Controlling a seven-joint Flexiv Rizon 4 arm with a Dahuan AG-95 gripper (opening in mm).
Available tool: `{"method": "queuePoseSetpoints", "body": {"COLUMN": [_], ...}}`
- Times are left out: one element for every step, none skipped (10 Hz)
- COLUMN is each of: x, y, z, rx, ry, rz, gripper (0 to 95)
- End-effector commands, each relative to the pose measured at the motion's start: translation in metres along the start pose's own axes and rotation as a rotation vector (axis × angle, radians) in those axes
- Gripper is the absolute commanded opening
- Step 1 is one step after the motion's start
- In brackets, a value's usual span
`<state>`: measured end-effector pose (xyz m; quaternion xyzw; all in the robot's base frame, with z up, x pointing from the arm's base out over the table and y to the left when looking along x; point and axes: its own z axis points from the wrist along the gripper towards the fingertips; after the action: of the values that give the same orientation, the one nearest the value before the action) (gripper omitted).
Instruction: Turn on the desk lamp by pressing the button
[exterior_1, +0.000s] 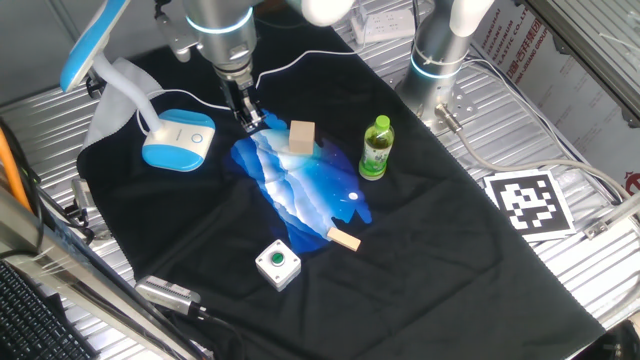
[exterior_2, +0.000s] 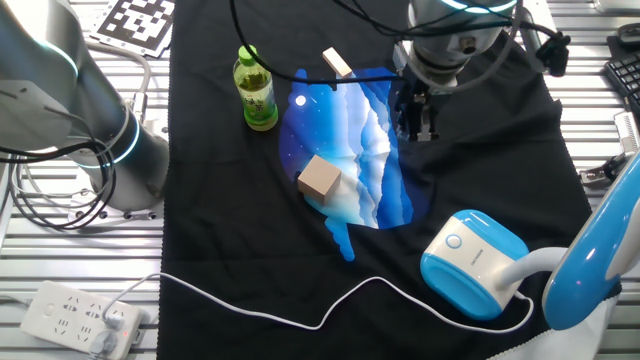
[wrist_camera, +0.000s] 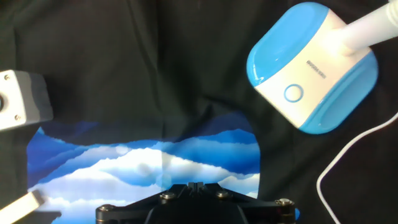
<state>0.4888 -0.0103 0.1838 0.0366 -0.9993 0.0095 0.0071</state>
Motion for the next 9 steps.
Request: {"method": "queuePoseSetpoints", "body": {"x": [0.0001,0.0001,0.0001,0.0001,0.0004,0.0018,0.0036,0.0049,0.0067], "y": [0.0008,0.0008,0.0008,0.0008,0.0005,-0.0003,-0.0015,-0.0023,-0.0034], "z": [-0.0005,-0.0005,-0.0005,-0.0006,-0.0009,-0.0023,-0.0041,-0.0053,-0.0070], "rx": [-0.003,-0.005,-0.004,-0.004,-0.003,-0.003,-0.003,-0.003,-0.004], "ry": [0.000,-0.001,-0.002,-0.004,-0.010,-0.013,-0.014,-0.012,-0.012], "rz": [-0.006,-0.014,-0.018,-0.023,-0.029,-0.032,-0.033,-0.034,-0.039], "gripper": [0.0,0.0,0.0,0.0,0.0,0.0,0.0,0.0,0.0]}}
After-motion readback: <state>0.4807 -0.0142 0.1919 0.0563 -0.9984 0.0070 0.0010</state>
